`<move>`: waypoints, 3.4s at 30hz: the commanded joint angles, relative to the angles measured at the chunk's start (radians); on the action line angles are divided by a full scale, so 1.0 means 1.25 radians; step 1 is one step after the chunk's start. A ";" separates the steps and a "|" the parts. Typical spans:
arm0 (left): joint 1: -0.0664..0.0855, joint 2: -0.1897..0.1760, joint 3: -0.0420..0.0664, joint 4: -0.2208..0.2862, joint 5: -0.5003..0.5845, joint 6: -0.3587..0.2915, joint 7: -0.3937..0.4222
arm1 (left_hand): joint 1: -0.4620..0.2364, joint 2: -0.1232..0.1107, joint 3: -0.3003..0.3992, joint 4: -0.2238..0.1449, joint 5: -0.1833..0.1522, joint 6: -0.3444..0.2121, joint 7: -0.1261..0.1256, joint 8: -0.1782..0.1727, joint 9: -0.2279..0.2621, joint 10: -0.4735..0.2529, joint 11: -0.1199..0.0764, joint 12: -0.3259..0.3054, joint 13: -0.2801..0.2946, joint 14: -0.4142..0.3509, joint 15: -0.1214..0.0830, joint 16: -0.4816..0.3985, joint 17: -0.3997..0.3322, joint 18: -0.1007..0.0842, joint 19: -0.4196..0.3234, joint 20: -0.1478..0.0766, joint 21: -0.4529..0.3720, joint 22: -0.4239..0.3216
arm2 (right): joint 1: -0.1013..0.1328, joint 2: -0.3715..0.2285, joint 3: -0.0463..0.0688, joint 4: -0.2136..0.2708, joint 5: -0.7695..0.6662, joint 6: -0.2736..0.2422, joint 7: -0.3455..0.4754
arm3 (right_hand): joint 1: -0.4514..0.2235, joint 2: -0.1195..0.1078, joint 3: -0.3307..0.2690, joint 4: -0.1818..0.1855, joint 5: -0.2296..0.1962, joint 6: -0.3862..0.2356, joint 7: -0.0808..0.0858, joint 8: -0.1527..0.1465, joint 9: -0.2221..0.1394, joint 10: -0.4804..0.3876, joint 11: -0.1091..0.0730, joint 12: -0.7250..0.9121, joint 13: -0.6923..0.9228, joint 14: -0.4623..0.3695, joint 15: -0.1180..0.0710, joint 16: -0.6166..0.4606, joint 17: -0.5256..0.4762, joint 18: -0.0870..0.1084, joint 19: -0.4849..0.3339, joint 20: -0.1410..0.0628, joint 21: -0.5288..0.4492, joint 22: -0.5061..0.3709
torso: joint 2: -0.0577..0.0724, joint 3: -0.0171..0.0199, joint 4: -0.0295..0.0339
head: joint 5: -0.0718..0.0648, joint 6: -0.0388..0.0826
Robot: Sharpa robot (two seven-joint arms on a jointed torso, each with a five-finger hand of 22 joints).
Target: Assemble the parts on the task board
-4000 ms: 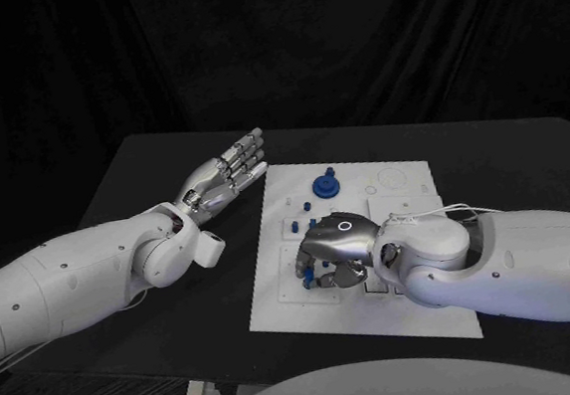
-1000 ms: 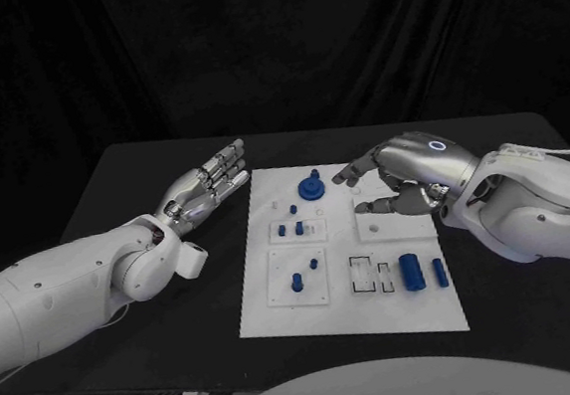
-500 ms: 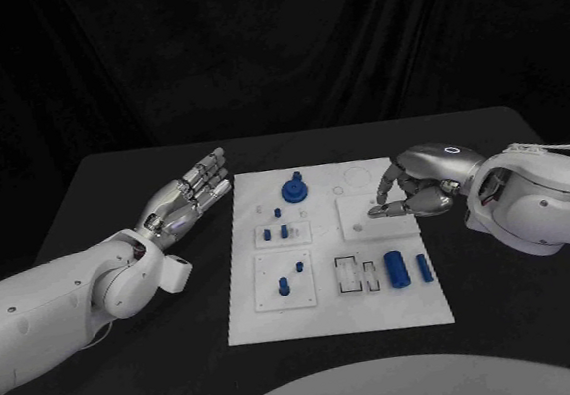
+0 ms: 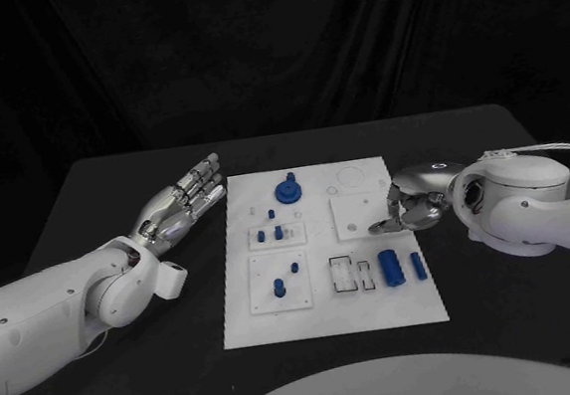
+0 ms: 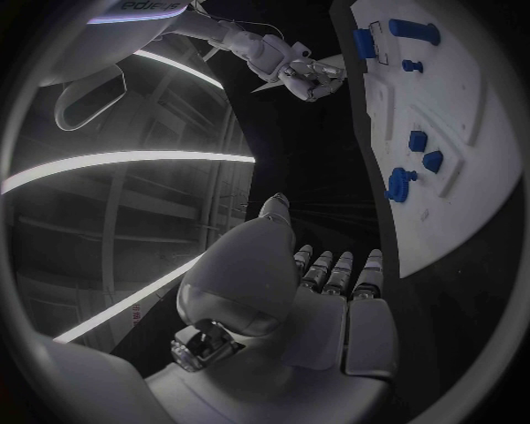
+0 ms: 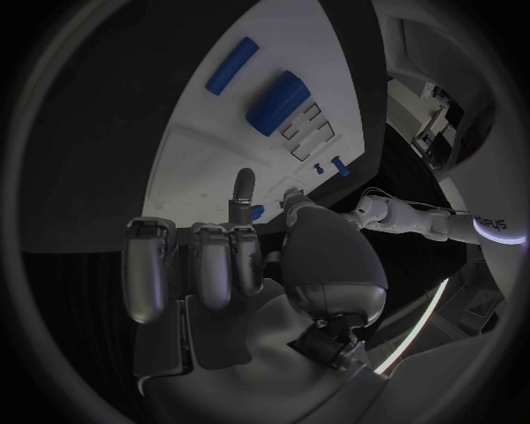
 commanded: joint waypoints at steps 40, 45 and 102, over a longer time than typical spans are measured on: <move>-0.005 0.002 0.001 -0.004 0.005 0.005 0.012 | 0.010 -0.001 0.008 -0.001 0.007 -0.001 0.019 0.003 0.001 -0.001 0.008 -0.003 -0.001 0.000 0.001 -0.005 -0.001 0.008 0.000 0.002 0.000 0.001 | -0.061 0.017 0.000 0.004 0.045 0.069 -0.111 | -0.002 -0.022 0.020 0.001 -0.031 0.011 0.005 -0.076 0.034 0.085 0.002 0.002 0.210 0.081 -0.003 -0.009 0.186 -0.004 0.044 -0.001 -0.022 0.183 | -0.001 -0.0010 -0.0009 | 0.017 0.000; -0.005 0.003 0.001 -0.005 0.005 0.007 0.010 | 0.011 -0.001 0.008 -0.002 0.007 -0.001 0.020 0.003 0.001 -0.001 0.008 -0.003 -0.001 0.000 0.002 -0.005 -0.001 0.008 0.000 0.003 0.000 0.001 | -0.068 0.026 0.000 -0.001 0.045 0.072 -0.113 | -0.009 -0.024 0.019 0.001 -0.032 0.017 0.004 -0.075 0.038 0.085 0.001 0.002 0.210 0.080 -0.003 -0.010 0.185 -0.004 0.044 -0.002 -0.023 0.183 | -0.001 -0.0011 0.0007 | 0.017 0.000; -0.010 0.006 0.001 -0.011 0.005 0.019 -0.009 | 0.021 -0.001 0.017 -0.015 0.034 0.007 0.053 0.005 0.002 -0.001 0.001 -0.003 -0.001 0.000 0.017 -0.005 -0.001 0.007 0.001 0.010 0.000 0.002 | -0.025 0.033 0.002 0.035 0.332 -0.047 -0.104 | 0.087 -0.049 0.201 -0.072 0.536 -0.068 -0.023 0.008 0.426 0.085 -0.028 0.002 0.210 0.073 -0.016 -0.026 0.145 -0.002 0.040 -0.015 -0.033 0.180 | -0.003 -0.0017 0.0005 | 0.022 0.000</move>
